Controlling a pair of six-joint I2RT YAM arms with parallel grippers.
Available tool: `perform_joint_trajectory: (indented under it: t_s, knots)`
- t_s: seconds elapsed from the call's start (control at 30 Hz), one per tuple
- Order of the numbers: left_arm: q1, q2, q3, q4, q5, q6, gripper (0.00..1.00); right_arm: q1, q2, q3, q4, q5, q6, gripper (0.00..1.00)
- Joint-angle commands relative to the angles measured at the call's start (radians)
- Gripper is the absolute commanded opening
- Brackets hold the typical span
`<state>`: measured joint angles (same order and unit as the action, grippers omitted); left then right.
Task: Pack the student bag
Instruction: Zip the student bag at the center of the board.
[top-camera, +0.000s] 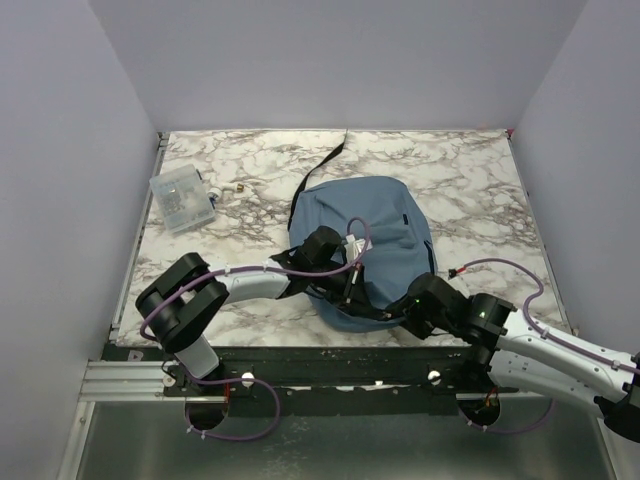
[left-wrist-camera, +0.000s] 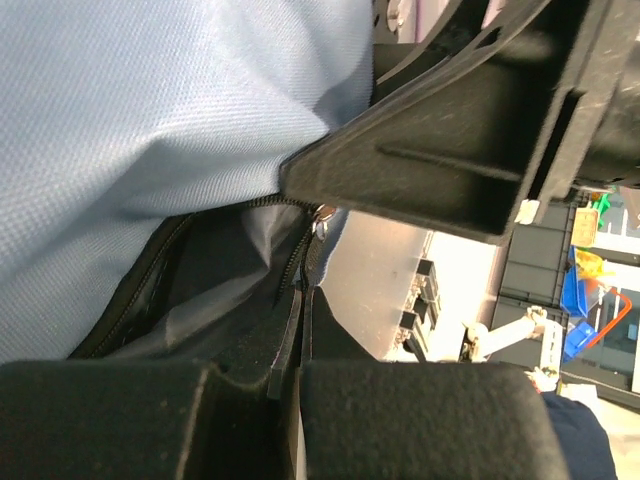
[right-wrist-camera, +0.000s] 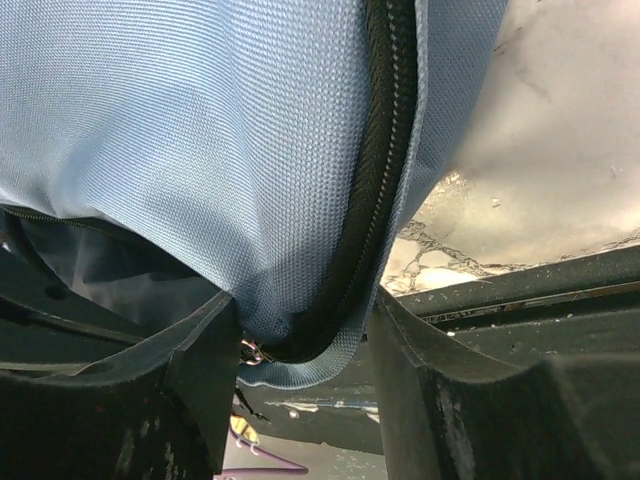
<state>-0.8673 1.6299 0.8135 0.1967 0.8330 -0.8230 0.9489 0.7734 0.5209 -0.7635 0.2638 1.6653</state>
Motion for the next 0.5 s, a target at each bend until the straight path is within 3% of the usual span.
perform_joint_trajectory:
  t_s: [0.0,0.1,0.17,0.27,0.47]
  knots:
    - [-0.014,-0.023,-0.047,0.023,-0.022,-0.009,0.0,-0.002,-0.001,0.008,-0.062,0.082,0.034,0.51]
    - [-0.021,-0.012,-0.054,0.023,-0.01,-0.012,0.0,-0.002,0.02,0.028,-0.057,0.078,0.001,0.51]
    - [-0.031,-0.014,-0.051,0.023,0.001,-0.003,0.0,-0.002,0.024,0.047,-0.008,0.063,-0.126,0.6]
    - [-0.051,-0.011,-0.028,0.024,0.047,0.007,0.0,-0.002,0.008,0.066,-0.031,0.046,-0.18,0.72]
    - [-0.081,-0.031,0.002,0.027,0.095,0.01,0.0,-0.002,-0.11,0.026,-0.084,0.014,-0.176,0.75]
